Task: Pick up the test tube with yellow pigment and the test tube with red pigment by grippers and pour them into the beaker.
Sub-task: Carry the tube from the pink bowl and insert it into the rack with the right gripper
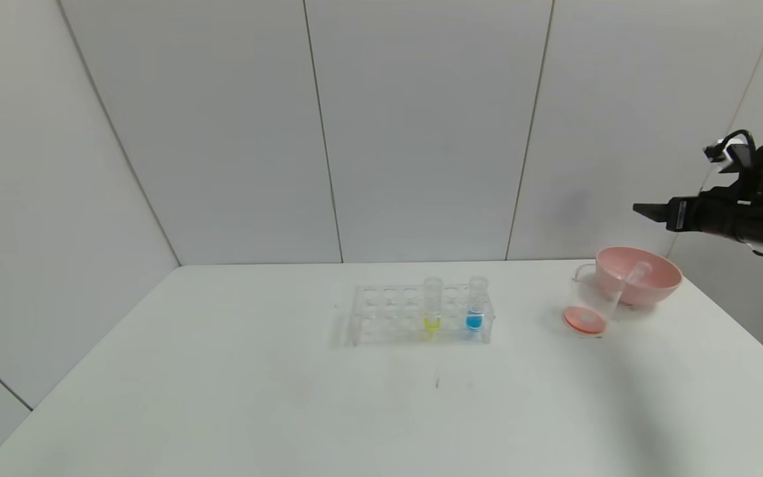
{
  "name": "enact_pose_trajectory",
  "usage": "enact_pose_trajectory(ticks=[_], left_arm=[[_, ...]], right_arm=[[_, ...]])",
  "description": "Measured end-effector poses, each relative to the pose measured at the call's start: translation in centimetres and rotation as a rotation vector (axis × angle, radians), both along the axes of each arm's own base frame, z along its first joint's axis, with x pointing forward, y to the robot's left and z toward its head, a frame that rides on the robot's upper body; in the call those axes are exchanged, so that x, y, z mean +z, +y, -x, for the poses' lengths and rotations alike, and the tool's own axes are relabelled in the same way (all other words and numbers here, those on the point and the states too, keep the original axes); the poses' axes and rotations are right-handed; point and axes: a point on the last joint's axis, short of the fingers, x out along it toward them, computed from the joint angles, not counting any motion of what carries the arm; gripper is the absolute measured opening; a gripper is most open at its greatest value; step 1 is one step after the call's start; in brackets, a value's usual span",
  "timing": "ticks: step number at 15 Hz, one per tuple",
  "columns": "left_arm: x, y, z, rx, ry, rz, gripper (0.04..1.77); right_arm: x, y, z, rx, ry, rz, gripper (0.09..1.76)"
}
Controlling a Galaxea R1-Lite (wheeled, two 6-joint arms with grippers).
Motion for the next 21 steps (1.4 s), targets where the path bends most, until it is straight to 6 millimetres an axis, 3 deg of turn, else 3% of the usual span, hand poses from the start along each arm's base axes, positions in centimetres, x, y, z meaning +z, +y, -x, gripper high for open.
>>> enact_pose_trajectory(ticks=[7, 13, 17, 21], left_arm=[[0.0, 0.0, 0.0, 0.0, 0.0, 0.0, 1.72], [0.0, 0.0, 0.0, 0.0, 0.0, 0.0, 1.72], [0.0, 0.0, 0.0, 0.0, 0.0, 0.0, 1.72], [0.0, 0.0, 0.0, 0.0, 0.0, 0.0, 1.72]], right_arm=[[2.6, 6.4, 8.3, -0.027, 0.037, 0.002, 1.67], [1.6, 13.4, 16.2, -0.01, 0.084, -0.01, 1.69], [1.1, 16.8, 19.3, 0.016, 0.087, 0.01, 1.7], [0.3, 20.1, 21.0, 0.041, 0.107, -0.04, 1.7]])
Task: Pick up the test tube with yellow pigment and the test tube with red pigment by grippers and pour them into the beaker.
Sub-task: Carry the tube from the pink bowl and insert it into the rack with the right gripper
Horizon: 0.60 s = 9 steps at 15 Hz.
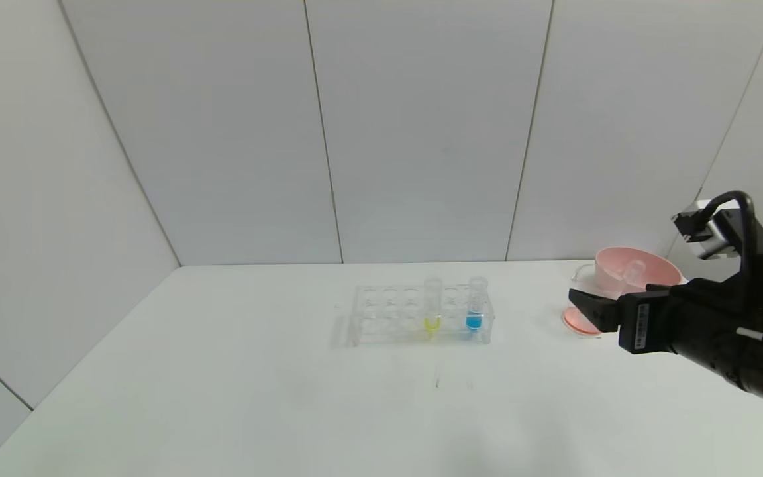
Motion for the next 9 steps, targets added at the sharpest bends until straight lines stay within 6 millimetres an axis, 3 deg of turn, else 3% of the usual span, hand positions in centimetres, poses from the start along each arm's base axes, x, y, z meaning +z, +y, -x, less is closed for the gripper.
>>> enact_pose_trajectory(ticks=[5, 9], left_arm=[[0.0, 0.0, 0.0, 0.0, 0.0, 0.0, 1.72], [0.0, 0.0, 0.0, 0.0, 0.0, 0.0, 1.72]], right_arm=[[-1.9, 4.1, 0.2, -0.002, 0.047, -0.001, 1.7], [-3.8, 9.0, -0.2, 0.005, 0.081, -0.029, 1.7]])
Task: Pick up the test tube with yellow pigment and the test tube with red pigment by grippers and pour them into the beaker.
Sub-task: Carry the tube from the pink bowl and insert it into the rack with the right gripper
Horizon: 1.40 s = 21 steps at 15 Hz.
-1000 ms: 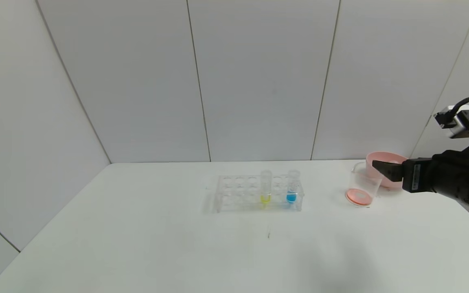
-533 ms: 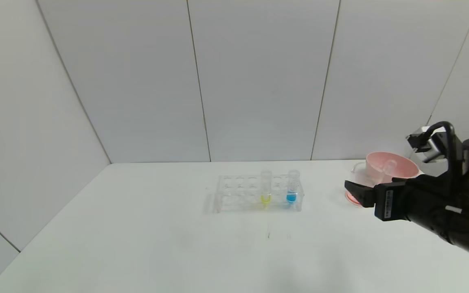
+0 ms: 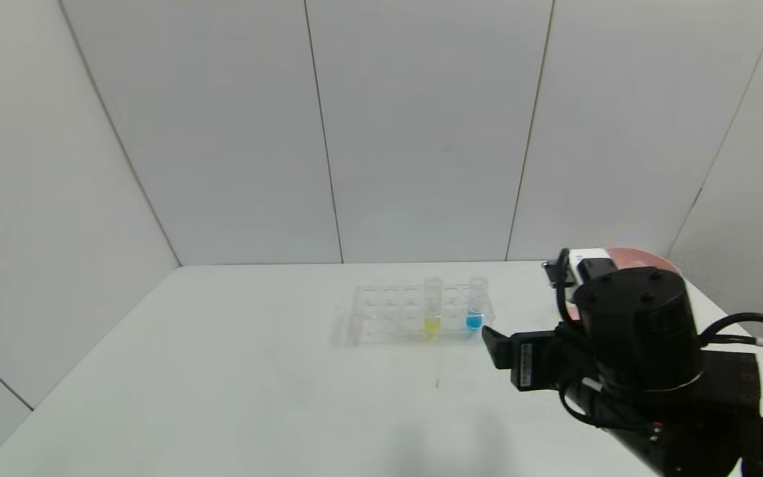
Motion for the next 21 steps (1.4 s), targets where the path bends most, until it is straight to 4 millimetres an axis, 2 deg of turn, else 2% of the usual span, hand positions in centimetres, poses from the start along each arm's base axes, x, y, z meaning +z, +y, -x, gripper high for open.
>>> enact_pose_trajectory(ticks=[5, 12, 17, 21], left_arm=[[0.0, 0.0, 0.0, 0.0, 0.0, 0.0, 1.72], [0.0, 0.0, 0.0, 0.0, 0.0, 0.0, 1.72], [0.0, 0.0, 0.0, 0.0, 0.0, 0.0, 1.72], [0.0, 0.0, 0.0, 0.0, 0.0, 0.0, 1.72]], right_arm=[[-1.9, 4.8, -1.4, 0.021, 0.004, 0.018, 1.7], [-4.8, 9.5, -4.6, -0.016, -0.027, 0.031, 1.7], [-6.3, 11.3, -7.1, -0.037, -0.033, 0.034, 1.71], [-6.9, 11.6, -8.9, -0.051, -0.049, 0.052, 1.71]])
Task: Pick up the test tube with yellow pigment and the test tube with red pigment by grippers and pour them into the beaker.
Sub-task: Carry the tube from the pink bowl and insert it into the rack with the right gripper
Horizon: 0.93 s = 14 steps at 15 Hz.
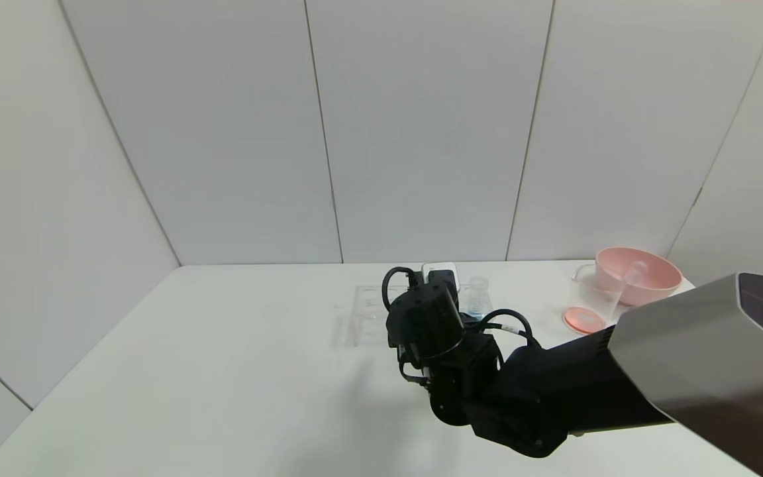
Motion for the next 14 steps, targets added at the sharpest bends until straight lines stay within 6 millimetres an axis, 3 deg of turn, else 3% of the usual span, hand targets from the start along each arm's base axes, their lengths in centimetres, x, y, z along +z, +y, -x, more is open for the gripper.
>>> enact_pose_trajectory(ticks=[7, 14], left_arm=[[0.0, 0.0, 0.0, 0.0, 0.0, 0.0, 1.72], [0.0, 0.0, 0.0, 0.0, 0.0, 0.0, 1.72]], right_arm=[[-0.5, -0.2, -3.8, -0.047, -0.034, -0.002, 1.71], [-1.4, 0.5, -5.7, -0.055, -0.051, 0.003, 1.71]])
